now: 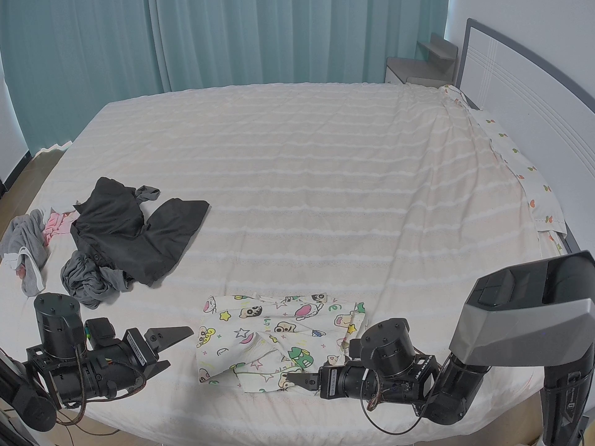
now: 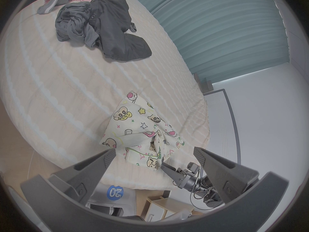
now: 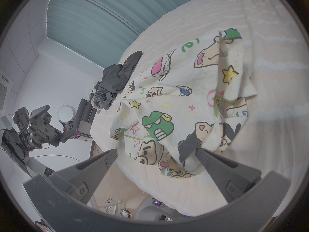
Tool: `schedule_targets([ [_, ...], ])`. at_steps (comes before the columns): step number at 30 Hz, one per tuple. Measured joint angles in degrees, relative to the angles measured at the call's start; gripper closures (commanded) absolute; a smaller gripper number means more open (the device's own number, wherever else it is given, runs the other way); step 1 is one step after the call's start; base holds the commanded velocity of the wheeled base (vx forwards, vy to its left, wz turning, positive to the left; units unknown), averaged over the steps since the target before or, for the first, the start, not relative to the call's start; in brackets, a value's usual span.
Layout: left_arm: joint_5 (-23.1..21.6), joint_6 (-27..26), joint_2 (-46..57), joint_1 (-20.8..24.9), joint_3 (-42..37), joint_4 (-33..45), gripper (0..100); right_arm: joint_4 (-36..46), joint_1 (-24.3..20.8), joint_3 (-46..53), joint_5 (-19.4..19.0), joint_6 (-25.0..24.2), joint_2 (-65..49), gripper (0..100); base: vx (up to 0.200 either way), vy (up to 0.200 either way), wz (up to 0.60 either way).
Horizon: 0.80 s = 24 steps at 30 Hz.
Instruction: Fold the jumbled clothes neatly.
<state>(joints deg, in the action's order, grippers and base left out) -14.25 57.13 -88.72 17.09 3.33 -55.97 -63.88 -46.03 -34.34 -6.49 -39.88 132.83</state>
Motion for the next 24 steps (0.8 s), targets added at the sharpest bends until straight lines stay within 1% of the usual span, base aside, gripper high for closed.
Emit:
schedule_targets([
  [7,0.00,0.00,0.00,0.00,0.00,0.00,0,0.29,0.00,-2.34,1.10,0.02,0.91,0,0.000,0.000,0.00],
  [8,0.00,-0.01,0.00,0.00,0.00,0.00,0,0.46,-0.02,-2.67,1.16,0.05,1.07,100,0.000,0.000,0.00],
  [17,0.00,0.00,-0.02,-0.04,0.09,0.00,0,0.68,-0.16,-2.43,1.34,0.06,1.40,100,0.000,0.000,0.00],
  [24,0.09,-0.04,-0.05,-0.06,0.11,0.00,0,0.66,0.50,0.69,1.32,0.06,-0.78,100,0.000,0.000,0.00],
])
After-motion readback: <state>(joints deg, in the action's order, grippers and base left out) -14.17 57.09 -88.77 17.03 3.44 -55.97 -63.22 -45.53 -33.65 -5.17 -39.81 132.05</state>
